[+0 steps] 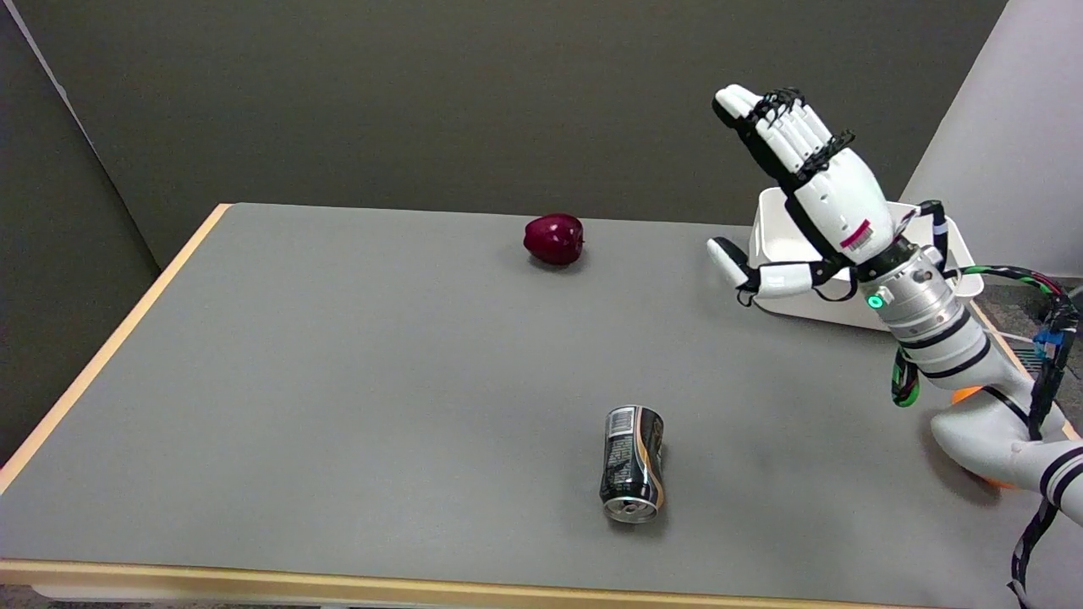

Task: Pick up the black can.

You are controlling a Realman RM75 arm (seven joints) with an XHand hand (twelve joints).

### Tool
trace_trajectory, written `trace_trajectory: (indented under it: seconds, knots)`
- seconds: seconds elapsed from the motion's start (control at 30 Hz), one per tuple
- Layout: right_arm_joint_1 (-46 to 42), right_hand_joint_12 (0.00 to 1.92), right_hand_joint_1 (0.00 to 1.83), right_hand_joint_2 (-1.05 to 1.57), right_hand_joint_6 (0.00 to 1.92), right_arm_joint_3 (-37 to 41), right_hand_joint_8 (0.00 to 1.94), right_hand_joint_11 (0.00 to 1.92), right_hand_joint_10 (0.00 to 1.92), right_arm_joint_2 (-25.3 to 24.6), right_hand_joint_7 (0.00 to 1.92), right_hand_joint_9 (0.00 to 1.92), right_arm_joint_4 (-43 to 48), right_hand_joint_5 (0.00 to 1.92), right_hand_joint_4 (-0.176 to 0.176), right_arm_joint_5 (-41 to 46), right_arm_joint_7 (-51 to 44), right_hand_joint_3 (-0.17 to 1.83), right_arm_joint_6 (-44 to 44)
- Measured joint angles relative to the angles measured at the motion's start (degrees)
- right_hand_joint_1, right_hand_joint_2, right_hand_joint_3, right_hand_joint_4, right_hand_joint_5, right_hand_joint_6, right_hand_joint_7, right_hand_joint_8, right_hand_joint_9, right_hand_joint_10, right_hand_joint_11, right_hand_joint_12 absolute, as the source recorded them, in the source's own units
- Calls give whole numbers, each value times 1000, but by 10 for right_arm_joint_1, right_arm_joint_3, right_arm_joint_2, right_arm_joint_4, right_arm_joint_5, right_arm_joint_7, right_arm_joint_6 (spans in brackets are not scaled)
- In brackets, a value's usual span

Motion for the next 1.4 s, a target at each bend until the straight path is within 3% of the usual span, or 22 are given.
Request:
trace_trajectory:
  seconds: [0.53, 1.0, 1.4]
  knots:
    - [16, 808, 676, 613, -1, 37, 127, -1, 531, 46, 22, 34, -67, -1, 22, -103, -88, 972, 100]
    - [23, 798, 658, 601, -1, 58, 152, -1, 543, 68, 28, 41, -104, -1, 27, -184, -70, 966, 145]
    - [35, 699, 714, 587, -1, 54, 94, -1, 456, 85, -1, 13, -80, -1, 30, -304, -48, 933, 155]
